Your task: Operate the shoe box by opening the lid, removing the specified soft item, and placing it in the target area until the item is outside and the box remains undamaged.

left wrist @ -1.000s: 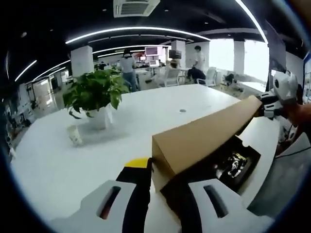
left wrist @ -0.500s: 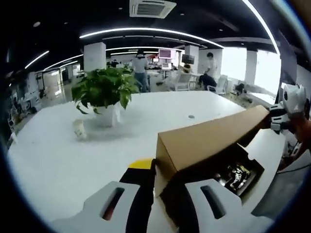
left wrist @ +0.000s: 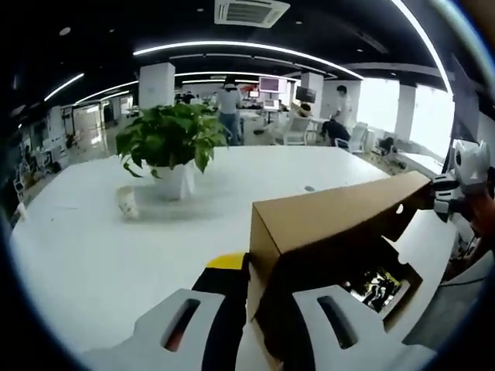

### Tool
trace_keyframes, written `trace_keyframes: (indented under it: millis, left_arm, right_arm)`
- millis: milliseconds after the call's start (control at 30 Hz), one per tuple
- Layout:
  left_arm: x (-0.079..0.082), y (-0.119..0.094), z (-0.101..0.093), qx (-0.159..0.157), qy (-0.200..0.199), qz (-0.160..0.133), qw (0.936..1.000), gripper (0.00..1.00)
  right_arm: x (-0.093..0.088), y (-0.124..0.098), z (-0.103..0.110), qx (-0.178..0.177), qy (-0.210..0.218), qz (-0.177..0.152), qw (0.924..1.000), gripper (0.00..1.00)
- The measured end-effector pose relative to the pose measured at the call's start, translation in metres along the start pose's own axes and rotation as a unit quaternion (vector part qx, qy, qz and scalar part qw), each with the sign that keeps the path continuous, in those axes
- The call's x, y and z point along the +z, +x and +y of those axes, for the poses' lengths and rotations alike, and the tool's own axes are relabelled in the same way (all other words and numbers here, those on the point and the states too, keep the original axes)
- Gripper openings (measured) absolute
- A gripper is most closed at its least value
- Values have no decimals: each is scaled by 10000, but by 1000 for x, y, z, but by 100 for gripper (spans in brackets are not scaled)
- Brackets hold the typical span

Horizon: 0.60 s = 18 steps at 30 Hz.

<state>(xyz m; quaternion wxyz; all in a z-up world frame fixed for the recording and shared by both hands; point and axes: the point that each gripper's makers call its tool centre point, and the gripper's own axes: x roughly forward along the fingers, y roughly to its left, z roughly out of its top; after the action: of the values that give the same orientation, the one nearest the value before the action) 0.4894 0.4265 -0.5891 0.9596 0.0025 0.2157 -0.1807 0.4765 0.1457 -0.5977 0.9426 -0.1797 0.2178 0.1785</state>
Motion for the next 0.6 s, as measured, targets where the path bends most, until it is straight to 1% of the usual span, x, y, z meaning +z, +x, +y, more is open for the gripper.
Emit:
trace_keyframes:
  millis: [367, 467, 600]
  left_arm:
    - [4, 11, 5, -31, -5, 63, 10000, 8]
    - [5, 15, 7, 5, -31, 82, 10000, 7]
    - [6, 22, 10, 89, -21, 128, 9999, 7]
  right_arm:
    - [3, 9, -5, 58, 77, 31, 9999, 5]
    - [4, 13, -7, 93, 161, 79, 9998, 5]
    - [5, 20, -10, 122, 152, 171, 9997, 5]
